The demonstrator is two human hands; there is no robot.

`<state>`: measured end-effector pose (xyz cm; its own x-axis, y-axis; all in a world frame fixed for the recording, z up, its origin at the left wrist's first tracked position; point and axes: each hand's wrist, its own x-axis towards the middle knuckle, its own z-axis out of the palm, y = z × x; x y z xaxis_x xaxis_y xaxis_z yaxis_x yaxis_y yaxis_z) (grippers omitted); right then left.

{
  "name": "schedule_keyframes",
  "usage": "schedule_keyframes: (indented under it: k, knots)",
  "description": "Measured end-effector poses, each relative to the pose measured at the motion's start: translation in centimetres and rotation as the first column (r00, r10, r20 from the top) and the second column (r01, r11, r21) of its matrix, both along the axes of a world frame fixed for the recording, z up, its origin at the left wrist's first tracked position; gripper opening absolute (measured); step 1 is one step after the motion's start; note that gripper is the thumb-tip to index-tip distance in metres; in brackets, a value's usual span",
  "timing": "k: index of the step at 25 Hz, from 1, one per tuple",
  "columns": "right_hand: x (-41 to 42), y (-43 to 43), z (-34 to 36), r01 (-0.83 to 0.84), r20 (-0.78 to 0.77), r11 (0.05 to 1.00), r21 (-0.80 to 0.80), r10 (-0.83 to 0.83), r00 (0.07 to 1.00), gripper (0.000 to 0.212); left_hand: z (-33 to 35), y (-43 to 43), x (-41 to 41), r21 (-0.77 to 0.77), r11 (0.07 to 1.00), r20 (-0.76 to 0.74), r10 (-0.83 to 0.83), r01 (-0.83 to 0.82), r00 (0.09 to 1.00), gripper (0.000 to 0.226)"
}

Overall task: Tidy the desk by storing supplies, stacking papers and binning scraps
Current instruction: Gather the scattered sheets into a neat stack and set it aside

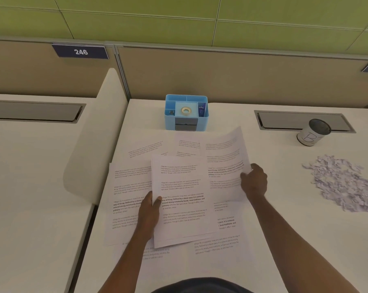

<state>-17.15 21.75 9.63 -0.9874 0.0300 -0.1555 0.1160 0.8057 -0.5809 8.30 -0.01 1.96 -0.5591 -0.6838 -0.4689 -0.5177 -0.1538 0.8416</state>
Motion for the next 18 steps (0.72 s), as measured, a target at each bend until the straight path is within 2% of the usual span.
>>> schedule_keyframes:
  k: [4,7,12,15,18]
  knots:
    - [0.5,-0.7,4.1,-0.074,-0.208,0.995,-0.073,0.057,0.976,0.02,-0.1,-0.1,-0.1,-0.007,1.0,-0.011,0.006,-0.006,1.0,0.037]
    - [1.1,-0.9,6.0,-0.119,-0.254,0.972,-0.202,0.065,0.965,0.019,0.8,0.1,-0.1,0.022,1.0,-0.043,0.022,-0.021,0.999,0.026]
    - [2.6,-0.9,3.8,-0.031,0.035,0.845,-0.534,0.058,0.998,0.019,0.7,0.1,-0.1,0.046,0.998,-0.042,0.035,-0.033,0.998,0.028]
    - [4.9,-0.8,0.9,0.002,0.192,0.823,-0.569,0.13,0.973,0.02,0.3,0.0,-0.1,0.098,0.993,-0.059,0.075,-0.069,0.995,0.022]
    - [8.2,-0.7,-1.9,-0.008,0.287,0.835,-0.55,0.198,0.937,0.017,0.3,0.1,0.0,0.186,0.974,-0.078,0.147,-0.13,0.986,0.041]
